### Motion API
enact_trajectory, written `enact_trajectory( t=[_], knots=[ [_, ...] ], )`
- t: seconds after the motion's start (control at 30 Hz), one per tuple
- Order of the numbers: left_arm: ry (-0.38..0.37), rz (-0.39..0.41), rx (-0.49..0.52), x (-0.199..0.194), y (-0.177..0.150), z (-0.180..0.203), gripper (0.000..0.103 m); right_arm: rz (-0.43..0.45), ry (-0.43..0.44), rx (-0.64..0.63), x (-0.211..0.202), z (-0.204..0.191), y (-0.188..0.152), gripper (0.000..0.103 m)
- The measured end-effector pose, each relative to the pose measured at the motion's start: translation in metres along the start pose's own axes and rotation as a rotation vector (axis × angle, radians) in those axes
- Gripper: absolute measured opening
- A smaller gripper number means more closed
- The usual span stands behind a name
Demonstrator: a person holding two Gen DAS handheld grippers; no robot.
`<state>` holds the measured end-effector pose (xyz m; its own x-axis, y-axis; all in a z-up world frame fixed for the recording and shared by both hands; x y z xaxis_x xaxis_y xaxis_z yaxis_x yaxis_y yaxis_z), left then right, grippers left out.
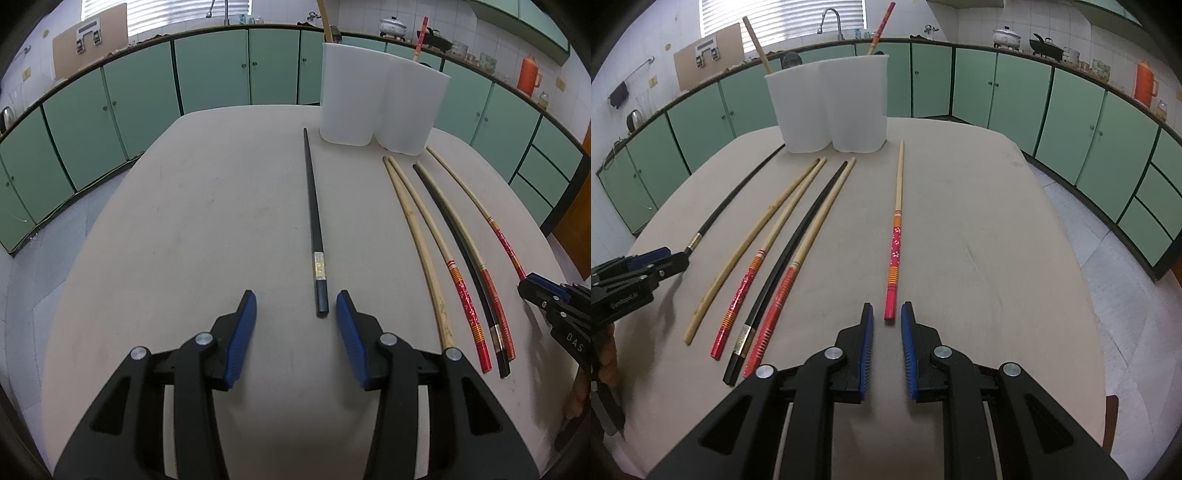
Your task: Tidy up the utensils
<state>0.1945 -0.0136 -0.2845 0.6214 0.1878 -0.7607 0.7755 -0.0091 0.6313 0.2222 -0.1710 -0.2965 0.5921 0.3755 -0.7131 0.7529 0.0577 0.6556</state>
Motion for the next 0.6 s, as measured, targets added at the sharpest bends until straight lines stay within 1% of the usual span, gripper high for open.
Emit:
enact_trajectory(
  t=[0.2,0.27,0.33,0.37,0.43,0.5,0.53,0.57,0.6],
  knots=[
    [0.017,0.002,0.027,0.000,0.000,0.004,0.038,0.001,0.007,0.007,0.000,0.000,0.000,0.016],
    [0.017,0.007,0.041,-0.001,0.000,0.007,0.034,0.000,0.008,0.009,0.000,0.000,0.000,0.016],
    [0.015,0.012,0.059,-0.002,0.000,0.011,0.025,-0.001,0.005,0.008,0.001,0.000,0.001,0.016],
    [0.014,0.014,0.069,-0.002,0.000,0.013,0.023,-0.001,0.004,0.008,0.001,0.000,0.001,0.016],
    [0.010,0.017,0.089,-0.002,0.001,0.018,0.013,-0.002,0.002,0.009,0.001,0.000,0.001,0.016],
    [0.000,0.017,0.096,-0.002,0.001,0.022,0.007,-0.002,0.000,0.010,0.002,0.000,0.001,0.015],
    [0.001,0.016,0.096,-0.002,0.001,0.022,0.007,-0.003,0.000,0.010,0.002,0.000,0.002,0.013],
    [-0.001,0.015,0.091,-0.002,0.001,0.022,0.007,-0.004,0.003,0.010,0.002,0.000,0.002,0.009],
    [-0.005,0.013,0.084,-0.002,0.002,0.022,0.007,-0.004,0.007,0.010,0.002,0.000,0.002,0.007]
  ],
)
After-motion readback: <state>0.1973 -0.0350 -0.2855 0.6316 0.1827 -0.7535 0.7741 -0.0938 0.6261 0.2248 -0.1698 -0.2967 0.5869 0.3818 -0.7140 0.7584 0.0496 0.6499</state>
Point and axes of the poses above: each gripper's, at about its wrist camera, not at the fingertips, and x roughly the way its jaws point, z to its right, y to its top, the point moved 10 cm from there along x, roughly the way its jaws point, and after that the axes turned 14 degrees about y, right-handed, at the moved point
